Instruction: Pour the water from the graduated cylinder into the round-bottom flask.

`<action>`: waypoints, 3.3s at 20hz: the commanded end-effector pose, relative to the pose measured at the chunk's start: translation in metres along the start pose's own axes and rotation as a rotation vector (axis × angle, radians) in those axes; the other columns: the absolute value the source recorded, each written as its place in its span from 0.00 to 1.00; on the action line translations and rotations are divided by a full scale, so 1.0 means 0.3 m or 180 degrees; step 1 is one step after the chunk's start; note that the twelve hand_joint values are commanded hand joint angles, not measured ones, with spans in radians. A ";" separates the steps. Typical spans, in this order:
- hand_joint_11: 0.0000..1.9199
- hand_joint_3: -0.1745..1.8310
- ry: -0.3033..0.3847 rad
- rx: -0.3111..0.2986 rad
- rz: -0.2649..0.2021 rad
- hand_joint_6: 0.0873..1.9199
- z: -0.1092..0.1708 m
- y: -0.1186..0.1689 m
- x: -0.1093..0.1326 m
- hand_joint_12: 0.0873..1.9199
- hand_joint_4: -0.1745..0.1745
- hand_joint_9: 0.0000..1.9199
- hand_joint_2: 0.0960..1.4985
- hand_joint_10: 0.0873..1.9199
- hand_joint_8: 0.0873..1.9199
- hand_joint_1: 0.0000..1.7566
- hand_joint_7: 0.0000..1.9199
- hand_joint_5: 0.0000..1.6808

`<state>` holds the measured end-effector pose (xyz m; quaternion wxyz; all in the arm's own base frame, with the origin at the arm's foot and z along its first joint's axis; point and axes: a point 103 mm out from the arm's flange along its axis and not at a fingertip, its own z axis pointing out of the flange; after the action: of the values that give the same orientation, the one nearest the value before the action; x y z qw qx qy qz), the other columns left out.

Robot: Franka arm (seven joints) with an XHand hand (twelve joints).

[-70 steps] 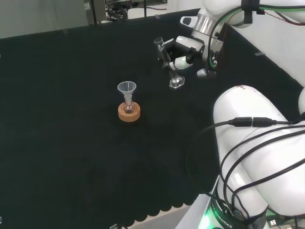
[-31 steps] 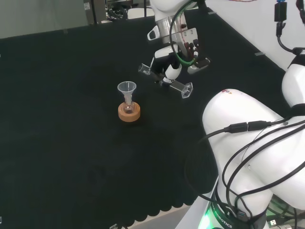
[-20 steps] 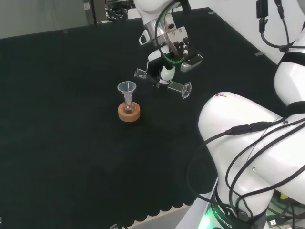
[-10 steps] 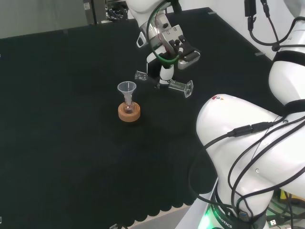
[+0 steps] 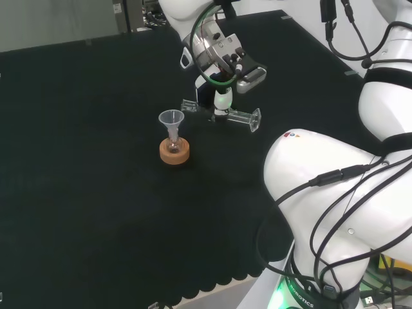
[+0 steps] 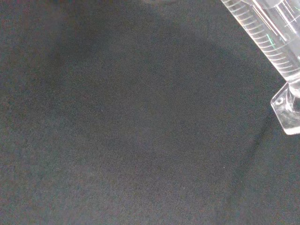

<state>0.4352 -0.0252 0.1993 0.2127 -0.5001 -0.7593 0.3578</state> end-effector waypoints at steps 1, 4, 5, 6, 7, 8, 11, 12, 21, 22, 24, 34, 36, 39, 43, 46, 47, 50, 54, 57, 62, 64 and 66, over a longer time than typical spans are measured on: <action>0.59 0.09 -0.0112 0.0130 0.0044 0.54 -0.019 0.003 0.025 0.42 0.00 0.73 0.74 0.04 0.53 0.72 0.51 0.55; 0.59 0.09 -0.0161 0.0230 0.0080 0.54 -0.027 0.008 0.036 0.41 0.00 0.73 0.74 0.04 0.53 0.72 0.51 0.55; 0.59 0.09 -0.0174 0.0260 0.0091 0.54 -0.029 0.011 0.040 0.41 0.00 0.73 0.74 0.04 0.53 0.72 0.51 0.55; 0.59 0.09 -0.0192 0.0286 0.0101 0.54 -0.032 0.013 0.044 0.41 0.00 0.73 0.74 0.04 0.53 0.72 0.51 0.55; 0.59 0.09 -0.0207 0.0307 0.0109 0.54 -0.034 0.014 0.047 0.41 0.00 0.73 0.74 0.04 0.53 0.72 0.51 0.55; 0.59 0.09 -0.0220 0.0330 0.0119 0.54 -0.036 0.016 0.050 0.41 0.00 0.73 0.74 0.04 0.53 0.72 0.50 0.55; 0.59 0.09 -0.0262 0.0404 0.0162 0.54 -0.045 0.017 0.056 0.41 0.00 0.73 0.74 0.03 0.53 0.72 0.50 0.55; 0.59 0.09 -0.0288 0.0419 0.0178 0.54 -0.048 0.015 0.058 0.41 0.00 0.73 0.74 0.03 0.53 0.72 0.50 0.55; 0.59 0.09 -0.0371 0.0576 0.0330 0.54 -0.067 0.007 0.067 0.41 0.00 0.73 0.74 0.03 0.53 0.72 0.50 0.55; 0.59 0.09 -0.0369 0.0573 0.0342 0.54 -0.070 0.005 0.068 0.41 0.00 0.73 0.74 0.03 0.53 0.72 0.50 0.55; 0.60 0.09 -0.0370 0.0576 0.0350 0.54 -0.076 0.000 0.071 0.41 0.00 0.74 0.74 0.03 0.53 0.72 0.50 0.55; 0.60 0.09 -0.0447 0.0714 0.0448 0.54 -0.098 -0.007 0.092 0.41 0.00 0.74 0.74 0.03 0.54 0.71 0.50 0.54; 0.60 0.08 -0.0461 0.0741 0.0476 0.43 -0.101 -0.007 0.094 0.40 0.23 0.74 0.72 0.03 0.51 0.76 0.52 0.56; 0.60 0.08 -0.0472 0.0763 0.0513 0.36 -0.106 -0.006 0.099 0.39 0.35 0.74 0.72 0.02 0.49 0.78 0.53 0.57; 0.60 0.08 -0.0491 0.0826 0.0568 0.34 -0.115 -0.008 0.107 0.39 0.37 0.74 0.71 0.02 0.49 0.78 0.53 0.57; 0.60 0.08 -0.0503 0.0857 0.0595 0.34 -0.120 -0.013 0.110 0.39 0.37 0.74 0.71 0.02 0.49 0.78 0.53 0.57; 0.60 0.08 -0.0507 0.0867 0.0602 0.34 -0.121 -0.013 0.110 0.39 0.37 0.74 0.71 0.02 0.49 0.78 0.53 0.57; 0.60 0.08 -0.0519 0.0892 0.0613 0.34 -0.121 -0.015 0.112 0.39 0.37 0.74 0.71 0.02 0.49 0.78 0.53 0.57; 0.60 0.08 -0.0542 0.0919 0.0620 0.33 -0.124 -0.018 0.114 0.39 0.37 0.74 0.71 0.02 0.49 0.78 0.53 0.57; 0.60 0.08 -0.0559 0.0934 0.0628 0.33 -0.126 -0.019 0.117 0.39 0.36 0.74 0.71 0.02 0.49 0.78 0.53 0.57; 0.60 0.08 -0.0561 0.1014 0.0630 0.33 -0.126 -0.017 0.121 0.39 0.36 0.74 0.71 0.02 0.49 0.78 0.53 0.56; 0.60 0.08 -0.0571 0.1019 0.0637 0.33 -0.127 -0.017 0.123 0.39 0.36 0.74 0.71 0.02 0.49 0.78 0.53 0.56; 0.60 0.08 -0.0578 0.1023 0.0649 0.33 -0.129 -0.020 0.124 0.39 0.35 0.74 0.71 0.02 0.49 0.78 0.53 0.56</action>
<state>0.4437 0.0197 0.2273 0.1828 -0.4996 -0.6569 0.5344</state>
